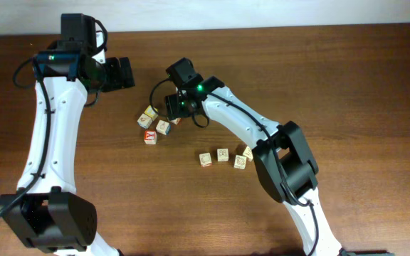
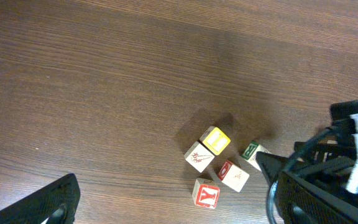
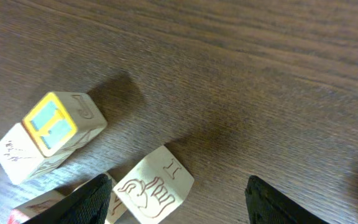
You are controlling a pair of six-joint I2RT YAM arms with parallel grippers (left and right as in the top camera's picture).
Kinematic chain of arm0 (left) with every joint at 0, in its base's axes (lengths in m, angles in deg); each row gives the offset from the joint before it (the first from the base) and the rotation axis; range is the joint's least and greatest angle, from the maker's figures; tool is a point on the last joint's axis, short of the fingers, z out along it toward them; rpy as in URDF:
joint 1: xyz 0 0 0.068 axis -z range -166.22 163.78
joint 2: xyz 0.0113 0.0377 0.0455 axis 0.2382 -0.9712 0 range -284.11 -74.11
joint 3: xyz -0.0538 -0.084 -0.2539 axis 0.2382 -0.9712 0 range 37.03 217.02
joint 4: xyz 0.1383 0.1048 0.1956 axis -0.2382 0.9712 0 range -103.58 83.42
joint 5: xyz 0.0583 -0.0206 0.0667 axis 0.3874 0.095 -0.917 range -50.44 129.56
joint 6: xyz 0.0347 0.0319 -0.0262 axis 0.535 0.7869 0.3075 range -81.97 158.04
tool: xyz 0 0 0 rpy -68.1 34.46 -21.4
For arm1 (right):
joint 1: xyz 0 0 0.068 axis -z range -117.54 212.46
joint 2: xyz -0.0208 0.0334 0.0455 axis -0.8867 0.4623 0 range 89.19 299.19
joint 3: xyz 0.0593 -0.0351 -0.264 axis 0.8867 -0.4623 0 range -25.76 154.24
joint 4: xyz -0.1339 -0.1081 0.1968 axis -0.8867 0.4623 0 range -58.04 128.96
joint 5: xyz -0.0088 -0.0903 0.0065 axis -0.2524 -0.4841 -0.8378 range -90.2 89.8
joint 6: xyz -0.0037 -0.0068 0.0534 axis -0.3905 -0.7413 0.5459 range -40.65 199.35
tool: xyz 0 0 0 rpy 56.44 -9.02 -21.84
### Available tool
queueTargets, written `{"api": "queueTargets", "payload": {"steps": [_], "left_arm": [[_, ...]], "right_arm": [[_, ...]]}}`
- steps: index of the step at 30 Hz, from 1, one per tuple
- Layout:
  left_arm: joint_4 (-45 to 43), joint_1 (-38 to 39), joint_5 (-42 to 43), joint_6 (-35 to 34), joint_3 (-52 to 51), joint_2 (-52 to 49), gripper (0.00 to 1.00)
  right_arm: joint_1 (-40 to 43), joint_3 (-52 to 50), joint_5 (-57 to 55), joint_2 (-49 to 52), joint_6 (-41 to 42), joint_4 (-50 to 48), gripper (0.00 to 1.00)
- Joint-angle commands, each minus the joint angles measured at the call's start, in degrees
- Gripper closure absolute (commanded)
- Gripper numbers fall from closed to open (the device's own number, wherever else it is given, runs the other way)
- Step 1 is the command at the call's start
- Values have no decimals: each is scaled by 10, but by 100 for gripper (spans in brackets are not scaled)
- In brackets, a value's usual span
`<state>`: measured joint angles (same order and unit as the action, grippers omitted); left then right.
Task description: Rotate 5 blocks
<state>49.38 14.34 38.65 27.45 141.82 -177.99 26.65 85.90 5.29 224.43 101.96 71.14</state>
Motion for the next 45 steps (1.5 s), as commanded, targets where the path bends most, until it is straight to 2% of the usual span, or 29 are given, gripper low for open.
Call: {"api": "queueTargets", "payload": {"steps": [1, 3, 5, 11, 13, 16, 18, 19, 21, 24, 27, 29, 31, 33, 34, 35, 39, 40, 43, 45], "left_arm": [[-1, -1, -4, -9, 10, -4, 1], [-1, -1, -4, -9, 10, -4, 1], [-1, -1, -4, -9, 10, -4, 1], [-1, -1, -4, -9, 10, -4, 1], [-1, -1, -4, -9, 10, -4, 1], [-1, -1, -4, -9, 10, -4, 1], [-1, -1, -4, -9, 10, -4, 1], [-1, -1, -4, -9, 10, -4, 1], [-1, -1, -4, -9, 10, -4, 1], [-1, -1, -4, -9, 10, -4, 1], [-1, -1, -4, -9, 10, -4, 1], [-1, -1, -4, -10, 10, -4, 1], [-1, -1, -4, -9, 10, -4, 1], [-1, -1, -4, -9, 10, -4, 1], [-1, -1, -4, -9, 10, -4, 1], [-1, -1, -4, -9, 10, -4, 1], [-1, -1, -4, -9, 10, -4, 1], [-1, -1, -4, -9, 10, -4, 1], [-1, -1, -4, -9, 10, -4, 1], [-1, -1, -4, -9, 10, -4, 1]], "right_arm": [[-4, 7, 3, 12, 50, -12, 31], [-7, 7, 3, 12, 94, -24, 31], [-14, 7, 3, 16, 130, -19, 37], [-25, 7, -2, 21, 144, 5, 57], [-25, 7, -6, 21, 144, 5, 61], [-25, 7, -40, 22, 143, 2, 60], [-26, 7, -39, 28, 143, -13, 43], [-26, 7, -36, 31, 143, -16, 41], [-26, 7, -29, 43, 130, -19, 43], [-24, 8, -30, 42, 106, -14, 58], [-21, 11, -29, 27, 51, 21, 64], [-20, 12, -25, -6, -42, 76, 66], [-20, 12, -11, -29, -96, 131, 67], [-21, 12, 67, -52, -187, 212, 67], [-24, 12, 123, -57, -278, 266, 66], [-28, 11, 129, -56, -332, 297, 66], [-48, -28, 119, -55, -448, 306, 65], [-51, -48, 118, -55, -475, 297, 61], [-50, -79, 118, -54, -508, 274, 60], [-50, -96, 101, -54, -509, 249, 56]]}}
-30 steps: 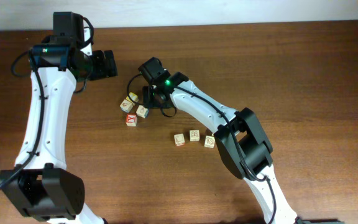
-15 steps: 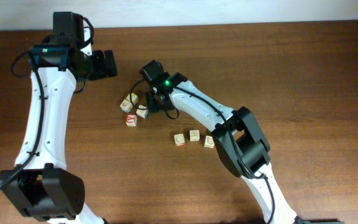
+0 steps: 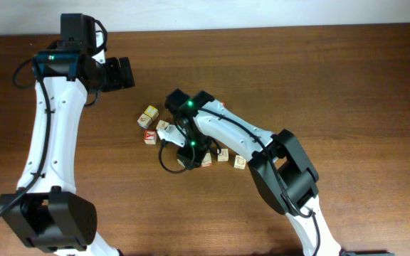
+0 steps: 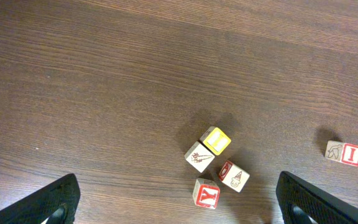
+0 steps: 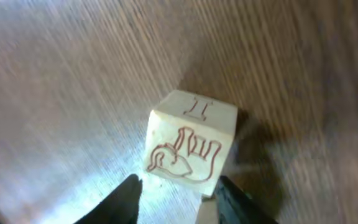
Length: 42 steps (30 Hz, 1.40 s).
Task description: Rotate 5 blocks
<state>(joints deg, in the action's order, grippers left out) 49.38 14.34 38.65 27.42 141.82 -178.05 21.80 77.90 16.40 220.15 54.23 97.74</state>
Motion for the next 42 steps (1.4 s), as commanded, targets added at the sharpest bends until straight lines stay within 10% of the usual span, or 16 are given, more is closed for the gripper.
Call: {"api": "queueTargets", "payload": {"steps": [1, 11, 22, 24, 32, 42], "left_arm": [[-1, -1, -4, -9, 10, -4, 1], [-1, -1, -4, -9, 10, -4, 1], [-12, -1, 24, -10, 10, -7, 2], [9, 7, 35, -78, 7, -18, 100], [29, 124, -5, -30, -128, -50, 100], [-145, 141, 68, 23, -345, -50, 100]], "right_arm": [[-1, -16, -12, -12, -31, -17, 52], [41, 214, 8, -146, 124, 166, 44], [338, 178, 7, -372, 300, 313, 58], [351, 56, -5, -370, 346, 259, 61], [350, -320, 36, -368, 424, -56, 70], [316, -428, 48, -329, 443, -181, 85]]}}
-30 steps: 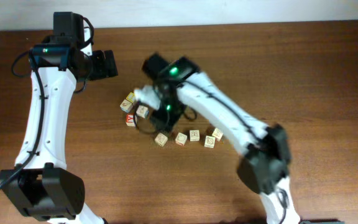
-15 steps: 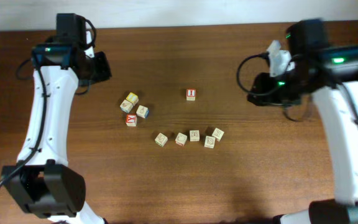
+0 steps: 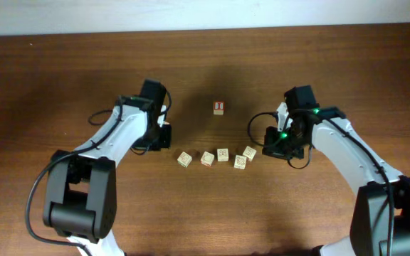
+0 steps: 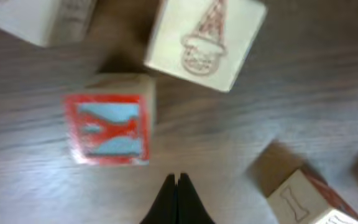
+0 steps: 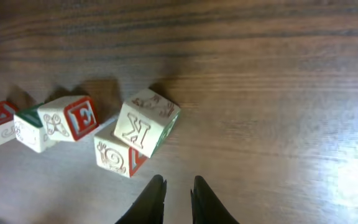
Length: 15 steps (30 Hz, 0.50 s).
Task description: Rotate 5 blocks
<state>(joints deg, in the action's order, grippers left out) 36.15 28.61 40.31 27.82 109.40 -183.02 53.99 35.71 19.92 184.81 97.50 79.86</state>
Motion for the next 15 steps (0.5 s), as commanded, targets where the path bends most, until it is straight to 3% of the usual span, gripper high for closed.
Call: {"api": "queueTargets", "payload": {"steps": [1, 7, 15], "left_arm": [[-12, 2, 70, 39, -24, 0, 100], [-26, 44, 87, 55, -50, 0, 100], [-47, 45, 147, 25, -52, 0, 100]], "right_arm": [[-10, -6, 27, 33, 10, 6, 86], [-51, -7, 42, 35, 19, 48, 96], [-117, 51, 47, 9, 34, 12, 96]]}}
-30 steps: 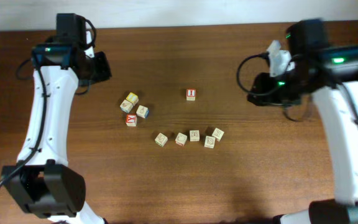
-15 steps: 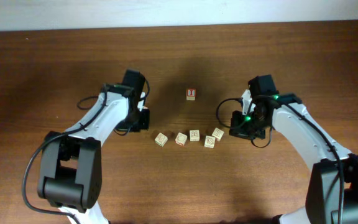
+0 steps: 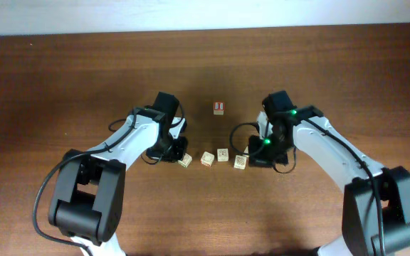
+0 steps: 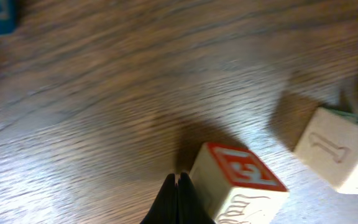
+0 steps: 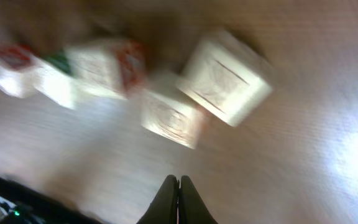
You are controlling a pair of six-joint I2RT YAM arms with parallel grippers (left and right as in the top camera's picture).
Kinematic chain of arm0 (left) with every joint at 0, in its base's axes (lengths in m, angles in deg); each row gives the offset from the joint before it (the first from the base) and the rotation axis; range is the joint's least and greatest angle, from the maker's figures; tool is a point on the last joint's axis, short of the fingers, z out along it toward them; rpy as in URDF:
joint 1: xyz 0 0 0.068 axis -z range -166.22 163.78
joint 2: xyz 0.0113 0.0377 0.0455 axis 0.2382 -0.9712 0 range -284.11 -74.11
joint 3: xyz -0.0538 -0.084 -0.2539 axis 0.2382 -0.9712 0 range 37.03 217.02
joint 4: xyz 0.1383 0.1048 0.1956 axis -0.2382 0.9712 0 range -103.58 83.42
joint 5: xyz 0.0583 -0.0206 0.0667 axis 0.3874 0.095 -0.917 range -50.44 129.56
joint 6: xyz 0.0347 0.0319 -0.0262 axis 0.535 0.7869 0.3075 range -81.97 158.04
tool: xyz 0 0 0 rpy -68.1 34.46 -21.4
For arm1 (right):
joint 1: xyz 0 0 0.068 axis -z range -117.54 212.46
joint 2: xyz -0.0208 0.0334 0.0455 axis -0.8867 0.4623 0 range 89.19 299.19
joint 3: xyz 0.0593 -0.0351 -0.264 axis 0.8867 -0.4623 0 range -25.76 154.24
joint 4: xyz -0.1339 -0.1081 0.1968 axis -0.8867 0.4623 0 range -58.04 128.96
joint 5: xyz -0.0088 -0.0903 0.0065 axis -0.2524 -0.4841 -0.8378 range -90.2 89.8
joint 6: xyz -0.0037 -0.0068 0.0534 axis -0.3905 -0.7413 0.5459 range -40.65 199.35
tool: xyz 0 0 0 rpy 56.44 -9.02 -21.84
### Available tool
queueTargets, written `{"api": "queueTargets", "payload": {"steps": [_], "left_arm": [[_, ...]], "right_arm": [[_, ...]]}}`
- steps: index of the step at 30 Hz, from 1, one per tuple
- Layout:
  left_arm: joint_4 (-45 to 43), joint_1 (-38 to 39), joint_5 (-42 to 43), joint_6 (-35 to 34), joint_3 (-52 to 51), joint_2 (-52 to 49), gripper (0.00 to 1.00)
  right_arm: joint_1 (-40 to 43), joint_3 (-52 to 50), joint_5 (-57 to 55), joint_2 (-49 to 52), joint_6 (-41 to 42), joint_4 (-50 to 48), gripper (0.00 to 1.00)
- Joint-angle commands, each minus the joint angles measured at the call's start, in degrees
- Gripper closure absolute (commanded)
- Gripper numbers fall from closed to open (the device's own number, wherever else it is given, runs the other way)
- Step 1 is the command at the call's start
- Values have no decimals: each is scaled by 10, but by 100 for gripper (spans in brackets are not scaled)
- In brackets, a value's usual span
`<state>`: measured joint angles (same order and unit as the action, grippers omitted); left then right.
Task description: Rotate 5 blocks
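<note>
Small wooden letter blocks lie in a row mid-table: left end block [image 3: 184, 161], two middle ones [image 3: 207, 158] [image 3: 222, 155] and one further right [image 3: 240, 161]. A red-faced block [image 3: 218, 107] stands alone behind them. My left gripper [image 3: 178, 151] is shut, its tips [image 4: 178, 185] against the side of a red-topped block [image 4: 238, 177]. My right gripper [image 3: 257, 151] is shut and empty [image 5: 178, 190], just short of the row's right end, where two pale blocks [image 5: 225, 78] [image 5: 169, 118] show blurred.
The brown wooden table [image 3: 347, 78] stretches wide on both sides. A cream block with a carved "I" [image 4: 334, 149] lies to the right of the red-topped one. A blue corner shows at the upper left of the left wrist view.
My left gripper has moved right, from the Y block to the row's left end block. My right gripper has moved left, close to the row's right end. Both stay shut.
At first my left arm was at the far back left and my right gripper stood open over a cluster of blocks. Then the right fingers flanked a carved block by the row. Later both grippers were shut, one at each side of the row, and now closer in.
</note>
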<state>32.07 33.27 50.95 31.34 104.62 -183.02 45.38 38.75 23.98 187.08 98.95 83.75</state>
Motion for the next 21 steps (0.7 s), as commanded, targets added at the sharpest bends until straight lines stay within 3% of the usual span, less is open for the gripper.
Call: {"api": "queueTargets", "payload": {"steps": [1, 7, 21], "left_arm": [[-8, -1, 41, -17, -4, 0, 100], [-9, -1, 43, -56, -4, 0, 100], [-17, -1, 45, -59, -4, 0, 100]], "right_arm": [[-47, 21, 6, -7, 32, -46, 96], [-111, 21, -23, 69, 71, -125, 96], [-113, 21, -23, 119, 79, -223, 95]]}}
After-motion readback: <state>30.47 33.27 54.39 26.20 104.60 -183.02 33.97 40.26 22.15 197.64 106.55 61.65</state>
